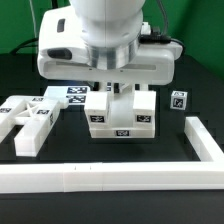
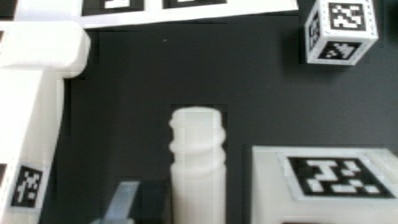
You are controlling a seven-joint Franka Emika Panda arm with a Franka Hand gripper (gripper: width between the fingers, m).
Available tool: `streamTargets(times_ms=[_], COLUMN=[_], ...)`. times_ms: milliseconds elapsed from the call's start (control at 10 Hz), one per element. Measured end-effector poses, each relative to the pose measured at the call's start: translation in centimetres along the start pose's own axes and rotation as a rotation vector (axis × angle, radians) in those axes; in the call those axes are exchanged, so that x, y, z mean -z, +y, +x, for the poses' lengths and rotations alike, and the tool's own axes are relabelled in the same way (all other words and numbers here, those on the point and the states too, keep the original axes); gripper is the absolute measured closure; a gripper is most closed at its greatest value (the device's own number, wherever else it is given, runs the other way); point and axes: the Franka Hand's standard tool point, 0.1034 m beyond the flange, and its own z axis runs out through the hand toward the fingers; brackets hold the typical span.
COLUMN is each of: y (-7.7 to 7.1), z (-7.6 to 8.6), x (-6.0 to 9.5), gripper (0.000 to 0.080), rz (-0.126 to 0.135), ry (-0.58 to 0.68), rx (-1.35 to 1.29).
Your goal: Assemble chair
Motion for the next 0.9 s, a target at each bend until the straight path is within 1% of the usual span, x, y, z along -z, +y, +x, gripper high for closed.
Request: streamTargets(times_ms=[200, 300, 400, 500, 800, 900], y=[0.0, 0.3, 0.7, 1.0, 1.6, 1.8], z=[-0.1, -0.7, -1.0, -0.8, -1.6, -1.5], x=[-0.2, -0.6, -0.8, -0.9, -1.7, -1.9], gripper=[0.0545, 0.0545, 0.0545, 0.0545, 0.0545, 0.0545], rz=[0.000, -0.001, -0.001, -0.002, -0.008, -0.011], ry=[-0.009, -0.081, -0.170, -0.218, -0.445, -0.500], rx=[-0.001, -0.005, -0.010, -0.013, -0.027, -0.029])
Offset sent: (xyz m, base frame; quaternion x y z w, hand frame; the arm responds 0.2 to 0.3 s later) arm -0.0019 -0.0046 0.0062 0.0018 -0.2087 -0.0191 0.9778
